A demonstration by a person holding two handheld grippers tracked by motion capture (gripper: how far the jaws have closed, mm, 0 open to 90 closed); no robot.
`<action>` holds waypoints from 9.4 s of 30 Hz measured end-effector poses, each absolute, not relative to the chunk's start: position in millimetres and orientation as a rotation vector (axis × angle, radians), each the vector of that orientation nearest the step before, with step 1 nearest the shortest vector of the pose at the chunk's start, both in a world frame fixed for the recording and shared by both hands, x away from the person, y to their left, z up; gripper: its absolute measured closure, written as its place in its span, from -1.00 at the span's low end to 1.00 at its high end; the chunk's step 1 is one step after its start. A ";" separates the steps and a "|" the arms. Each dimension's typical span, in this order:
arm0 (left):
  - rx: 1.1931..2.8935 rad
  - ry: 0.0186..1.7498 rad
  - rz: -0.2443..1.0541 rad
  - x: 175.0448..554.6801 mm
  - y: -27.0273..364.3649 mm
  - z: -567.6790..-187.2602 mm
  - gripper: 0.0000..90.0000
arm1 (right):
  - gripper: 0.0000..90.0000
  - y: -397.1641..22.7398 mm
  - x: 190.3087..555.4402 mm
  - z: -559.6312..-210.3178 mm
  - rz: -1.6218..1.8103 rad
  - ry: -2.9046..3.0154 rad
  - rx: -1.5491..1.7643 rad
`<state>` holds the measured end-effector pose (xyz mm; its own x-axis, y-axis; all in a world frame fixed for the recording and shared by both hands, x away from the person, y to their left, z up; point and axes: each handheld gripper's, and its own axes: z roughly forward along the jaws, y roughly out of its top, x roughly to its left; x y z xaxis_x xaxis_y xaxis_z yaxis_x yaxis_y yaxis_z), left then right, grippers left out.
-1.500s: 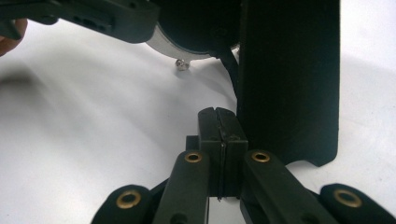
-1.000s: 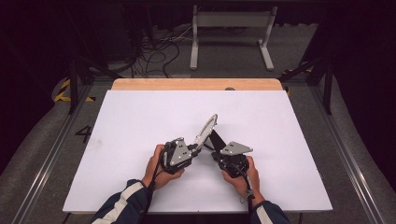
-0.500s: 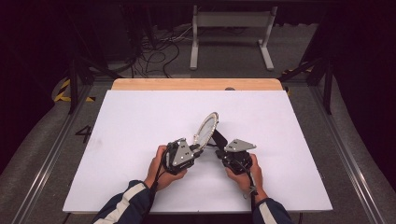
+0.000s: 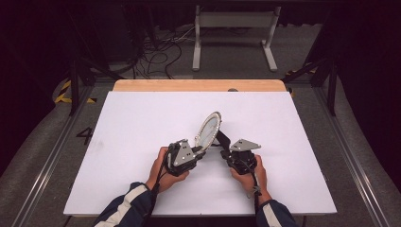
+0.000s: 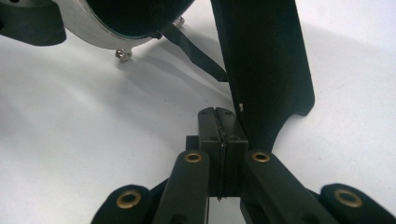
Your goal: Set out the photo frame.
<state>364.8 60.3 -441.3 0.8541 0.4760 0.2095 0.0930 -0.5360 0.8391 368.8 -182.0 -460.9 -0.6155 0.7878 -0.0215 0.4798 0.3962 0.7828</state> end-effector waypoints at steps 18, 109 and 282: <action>2.136 0.421 0.483 369.3 56.2 -448.6 0.61 | 1.00 -189.8 373.7 -460.9 1.054 2.231 1.151; 2.167 0.675 0.499 322.0 179.4 -458.0 -0.58 | 0.51 -146.2 378.9 -440.2 1.392 2.206 1.158; 1.984 0.583 0.192 414.7 87.8 -436.1 -0.12 | 0.82 -193.7 336.7 -407.9 1.398 2.028 1.097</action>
